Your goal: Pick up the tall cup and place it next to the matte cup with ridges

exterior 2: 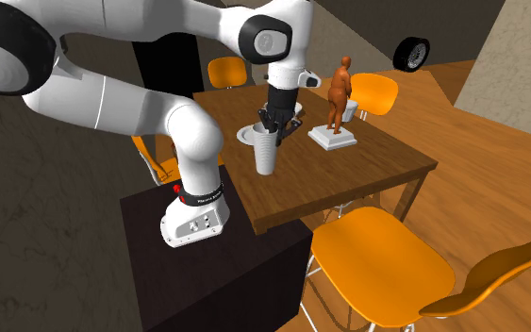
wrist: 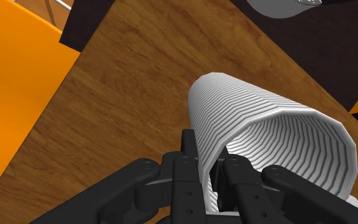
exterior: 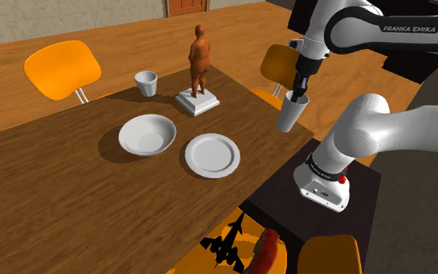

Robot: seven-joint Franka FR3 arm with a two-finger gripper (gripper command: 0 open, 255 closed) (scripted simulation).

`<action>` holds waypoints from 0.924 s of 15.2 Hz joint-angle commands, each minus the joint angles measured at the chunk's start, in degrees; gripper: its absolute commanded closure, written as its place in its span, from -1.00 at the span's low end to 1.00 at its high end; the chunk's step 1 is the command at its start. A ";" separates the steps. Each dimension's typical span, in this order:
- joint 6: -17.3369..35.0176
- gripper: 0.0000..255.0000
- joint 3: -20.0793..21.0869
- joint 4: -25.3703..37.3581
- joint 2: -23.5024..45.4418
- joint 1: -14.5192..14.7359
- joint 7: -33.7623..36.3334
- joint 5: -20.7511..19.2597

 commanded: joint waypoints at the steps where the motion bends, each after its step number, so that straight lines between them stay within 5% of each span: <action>1: -2.03 1.00 0.58 1.58 -0.46 0.26 0.09 0.58; 14: -11.40 1.00 3.08 11.72 0.21 1.69 0.43 3.16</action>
